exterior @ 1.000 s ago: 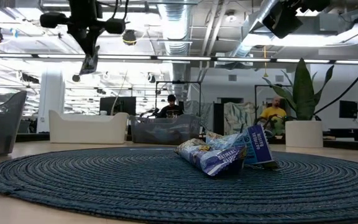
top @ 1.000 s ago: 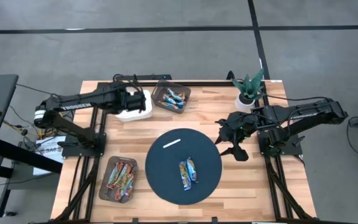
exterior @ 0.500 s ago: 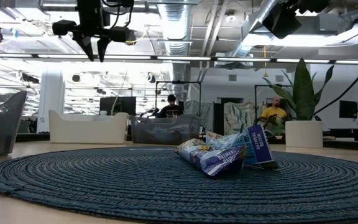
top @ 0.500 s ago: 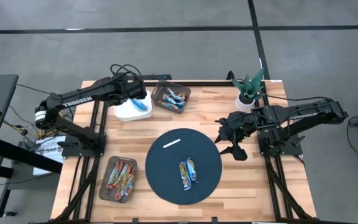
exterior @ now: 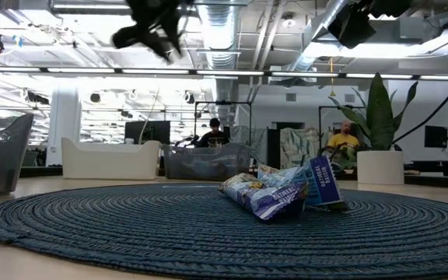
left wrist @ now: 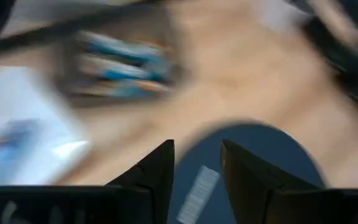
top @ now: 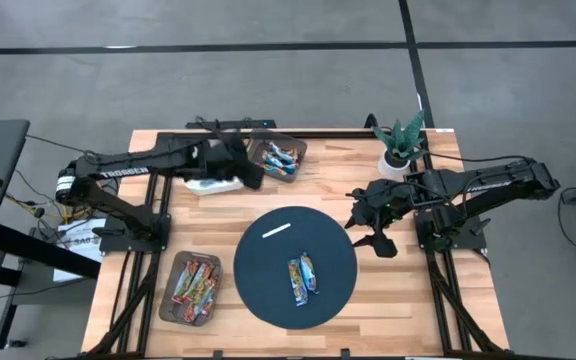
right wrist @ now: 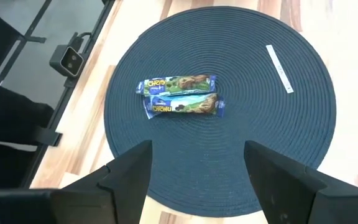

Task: Pick and place Granola Bars by type
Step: Put the blue granola bar into the white bin

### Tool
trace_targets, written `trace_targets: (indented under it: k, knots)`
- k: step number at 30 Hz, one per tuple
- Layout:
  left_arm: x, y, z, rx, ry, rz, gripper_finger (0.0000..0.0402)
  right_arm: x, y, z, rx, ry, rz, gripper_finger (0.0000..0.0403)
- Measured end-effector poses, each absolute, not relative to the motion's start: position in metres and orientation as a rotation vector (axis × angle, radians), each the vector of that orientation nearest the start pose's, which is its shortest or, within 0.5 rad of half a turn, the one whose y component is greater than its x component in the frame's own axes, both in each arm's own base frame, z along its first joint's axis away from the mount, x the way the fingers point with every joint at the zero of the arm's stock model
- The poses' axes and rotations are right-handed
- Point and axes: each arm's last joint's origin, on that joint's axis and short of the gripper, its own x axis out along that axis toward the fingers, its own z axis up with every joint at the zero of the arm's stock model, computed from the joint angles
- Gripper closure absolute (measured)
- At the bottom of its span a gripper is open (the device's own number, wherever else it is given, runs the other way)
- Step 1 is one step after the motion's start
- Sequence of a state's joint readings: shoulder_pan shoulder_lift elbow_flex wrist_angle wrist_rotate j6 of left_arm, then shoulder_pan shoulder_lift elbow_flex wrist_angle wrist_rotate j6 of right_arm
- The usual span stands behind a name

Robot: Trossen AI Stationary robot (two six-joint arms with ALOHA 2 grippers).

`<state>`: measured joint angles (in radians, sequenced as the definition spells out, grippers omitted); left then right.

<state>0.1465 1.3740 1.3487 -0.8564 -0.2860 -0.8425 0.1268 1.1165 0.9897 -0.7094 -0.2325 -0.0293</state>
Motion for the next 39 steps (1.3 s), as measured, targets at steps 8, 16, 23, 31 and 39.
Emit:
trace_targets:
  k: [8,16,23,31,39]
  knots:
    - [0.315,-0.023,0.314,-1.019,0.706,0.575,0.0283,0.216,0.034,0.298,0.021,0.841,0.349,0.0155]
    - [0.368,-0.088,0.258,-1.248,0.726,0.481,0.0283,0.216,0.034,0.297,0.027,0.846,0.346,0.0155]
    - [0.391,-0.123,0.216,-1.407,0.722,0.475,0.0283,0.216,0.034,0.297,0.024,0.849,0.348,0.0155]
    - [0.388,-0.131,0.203,-1.437,0.757,0.554,0.0283,0.216,0.034,0.298,0.021,0.844,0.349,0.0155]
    - [0.379,-0.127,0.196,-1.425,0.820,0.686,0.0283,0.216,0.034,0.297,0.020,0.843,0.349,0.0155]
